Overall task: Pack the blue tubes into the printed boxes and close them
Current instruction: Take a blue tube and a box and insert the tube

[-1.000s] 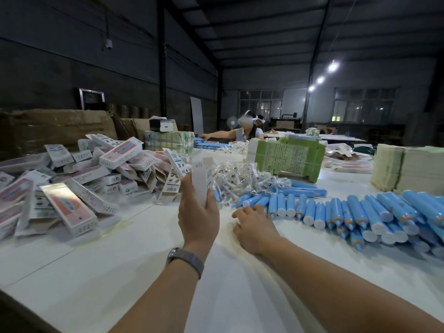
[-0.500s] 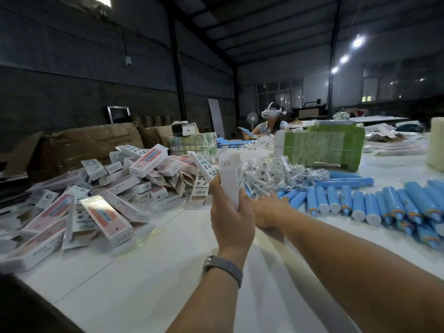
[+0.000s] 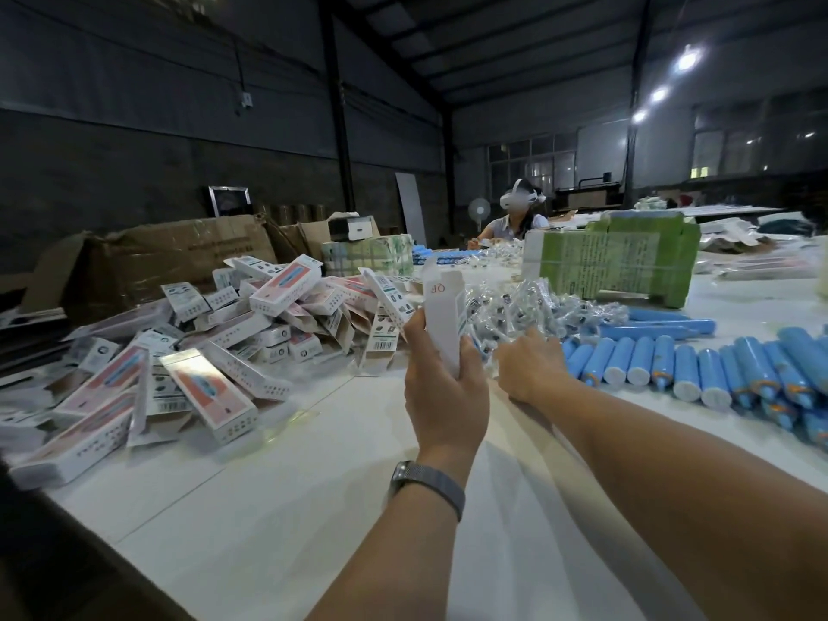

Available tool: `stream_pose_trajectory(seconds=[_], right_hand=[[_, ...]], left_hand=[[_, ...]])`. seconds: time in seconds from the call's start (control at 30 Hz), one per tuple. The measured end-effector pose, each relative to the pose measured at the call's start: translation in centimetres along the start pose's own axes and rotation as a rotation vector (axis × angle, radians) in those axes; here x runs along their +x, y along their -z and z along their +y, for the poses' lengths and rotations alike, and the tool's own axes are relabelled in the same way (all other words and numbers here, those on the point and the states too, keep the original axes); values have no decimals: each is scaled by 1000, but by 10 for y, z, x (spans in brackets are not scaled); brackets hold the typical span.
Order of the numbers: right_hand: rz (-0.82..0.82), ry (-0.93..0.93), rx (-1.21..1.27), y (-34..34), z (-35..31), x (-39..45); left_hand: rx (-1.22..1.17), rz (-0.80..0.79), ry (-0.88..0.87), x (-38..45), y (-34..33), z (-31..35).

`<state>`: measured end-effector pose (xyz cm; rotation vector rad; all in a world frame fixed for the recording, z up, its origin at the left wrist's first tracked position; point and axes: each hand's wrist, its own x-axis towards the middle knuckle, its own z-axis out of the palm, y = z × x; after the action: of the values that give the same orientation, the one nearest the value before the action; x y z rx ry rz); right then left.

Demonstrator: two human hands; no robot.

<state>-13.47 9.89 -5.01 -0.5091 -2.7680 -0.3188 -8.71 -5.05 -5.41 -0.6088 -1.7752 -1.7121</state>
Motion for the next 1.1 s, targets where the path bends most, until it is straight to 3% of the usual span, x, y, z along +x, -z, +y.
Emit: stream_pose_trajectory(seconds=[0.13,0.27,0.43,0.57,0.73,1.1], right_hand=[[114,5,142,4,4,-11],[87,8,365,17,6,-23],[51,-138,632,35,23,-43],[149,-179,1028,56,32,-65],[369,-32,1266,99,35,-86],[603,169,1428,143,41,-103]], left_hand=[[-12,2,1,-1,1,0],[-66,-27,40,0,4,0],[-155,-76,66,-1,3,2],[-214,-150,50,-9,0,11],[-271,-193,30,-14,-2,18],[-307,-235,28,-22,-6,24]])
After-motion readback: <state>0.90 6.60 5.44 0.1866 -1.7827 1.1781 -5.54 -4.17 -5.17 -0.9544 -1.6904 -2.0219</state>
